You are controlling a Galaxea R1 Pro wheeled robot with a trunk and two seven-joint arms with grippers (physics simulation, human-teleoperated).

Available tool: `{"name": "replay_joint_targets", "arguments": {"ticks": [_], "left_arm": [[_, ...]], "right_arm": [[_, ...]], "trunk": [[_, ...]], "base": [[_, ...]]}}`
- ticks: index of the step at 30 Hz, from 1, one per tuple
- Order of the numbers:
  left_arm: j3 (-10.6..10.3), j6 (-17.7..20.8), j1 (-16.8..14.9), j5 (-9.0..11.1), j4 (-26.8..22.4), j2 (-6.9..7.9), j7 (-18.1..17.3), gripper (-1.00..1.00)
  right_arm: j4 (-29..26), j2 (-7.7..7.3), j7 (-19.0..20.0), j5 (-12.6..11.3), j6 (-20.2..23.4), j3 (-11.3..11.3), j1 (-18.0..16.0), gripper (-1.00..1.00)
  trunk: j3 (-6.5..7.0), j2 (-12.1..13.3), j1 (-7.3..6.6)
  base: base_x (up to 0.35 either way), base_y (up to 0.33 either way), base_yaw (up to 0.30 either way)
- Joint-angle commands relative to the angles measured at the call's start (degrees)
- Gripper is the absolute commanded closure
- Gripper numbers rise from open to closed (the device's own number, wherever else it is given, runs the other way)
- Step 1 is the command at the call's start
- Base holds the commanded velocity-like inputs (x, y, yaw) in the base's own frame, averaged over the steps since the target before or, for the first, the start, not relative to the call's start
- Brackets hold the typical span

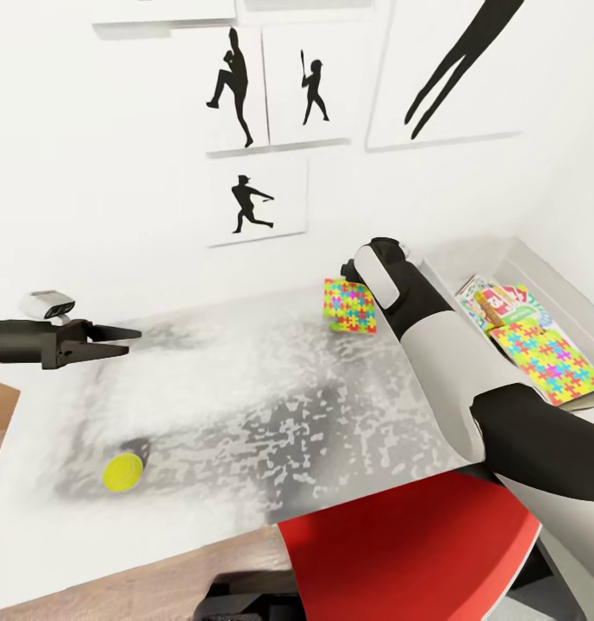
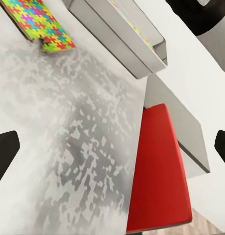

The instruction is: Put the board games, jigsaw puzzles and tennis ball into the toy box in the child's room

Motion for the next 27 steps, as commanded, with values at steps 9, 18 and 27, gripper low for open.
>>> {"name": "replay_joint_targets", "arguments": {"ticks": [9, 18, 27], "left_arm": [[0.7, 0.7, 0.0, 0.0, -0.1, 0.07, -0.2, -1.00], [0.7, 0.7, 0.0, 0.0, -0.2, -0.01, -0.2, -1.00], [0.7, 0.7, 0.0, 0.0, -0.2, -0.01, -0.2, -1.00]], "right_arm": [[0.0, -0.19, -0.6, -0.5, 0.1, 0.3, -0.1, -1.00], [0.0, -0.52, -0.6, -0.6, 0.1, 0.3, -0.6, -1.00], [0.0, -0.44, -0.7, -0.6, 0.1, 0.3, -1.2, -1.00]], "trunk": [[-0.94, -0.1, 0.03], [-1.79, -0.1, 0.03], [-2.64, -0.1, 0.03]], "base": [[0.000, 0.000, 0.000], [0.000, 0.000, 0.000], [0.000, 0.000, 0.000]]}}
